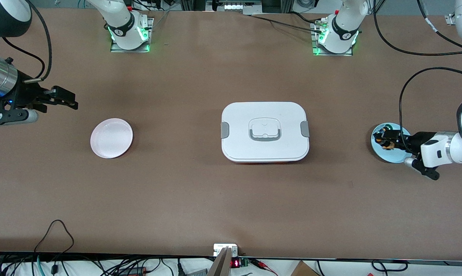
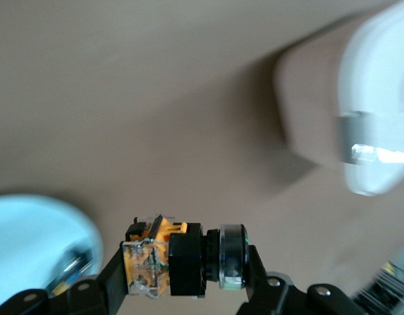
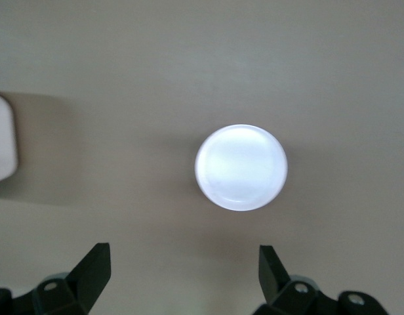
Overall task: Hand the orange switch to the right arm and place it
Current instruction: 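Carry the switch over the white box while the right gripper approaches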
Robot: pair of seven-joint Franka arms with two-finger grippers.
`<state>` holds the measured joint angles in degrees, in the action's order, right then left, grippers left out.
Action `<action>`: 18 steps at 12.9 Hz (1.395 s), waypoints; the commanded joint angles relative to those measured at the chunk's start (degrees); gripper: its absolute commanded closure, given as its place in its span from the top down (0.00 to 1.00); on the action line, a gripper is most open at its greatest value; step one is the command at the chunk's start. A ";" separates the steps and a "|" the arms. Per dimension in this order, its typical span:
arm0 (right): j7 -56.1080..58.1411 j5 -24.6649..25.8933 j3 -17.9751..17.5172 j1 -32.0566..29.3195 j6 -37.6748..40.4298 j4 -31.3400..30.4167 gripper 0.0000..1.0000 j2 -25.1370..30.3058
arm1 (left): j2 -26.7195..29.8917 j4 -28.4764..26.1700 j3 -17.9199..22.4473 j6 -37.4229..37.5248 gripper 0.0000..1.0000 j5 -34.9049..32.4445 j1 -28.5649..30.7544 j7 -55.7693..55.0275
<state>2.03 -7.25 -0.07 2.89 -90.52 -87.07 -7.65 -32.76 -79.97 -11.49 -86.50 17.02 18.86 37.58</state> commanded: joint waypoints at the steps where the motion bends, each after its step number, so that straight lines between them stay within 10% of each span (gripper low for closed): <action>1: 0.52 -8.37 0.16 -1.83 1.40 1.03 1.00 -0.95 | -0.28 0.43 -0.55 1.95 0.30 11.76 0.75 15.62; 8: 7.97 -35.59 0.24 -9.21 6.93 0.15 1.00 -9.20 | -6.69 -0.28 -7.74 5.11 0.29 36.47 -0.40 57.66; 13: 6.16 -57.40 -0.28 -9.22 6.15 -10.20 1.00 -10.01 | -6.61 -0.98 -12.59 -0.12 0.29 48.08 -7.68 60.86; 18: 5.35 -67.10 -0.98 -6.33 3.96 -17.42 1.00 -9.49 | -1.78 -8.70 -23.64 -19.81 0.26 52.67 -10.16 60.86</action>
<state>8.61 -71.57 -0.56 -4.36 -84.63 -101.20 -19.12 -38.56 -82.60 -31.97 -101.33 67.49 7.58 96.07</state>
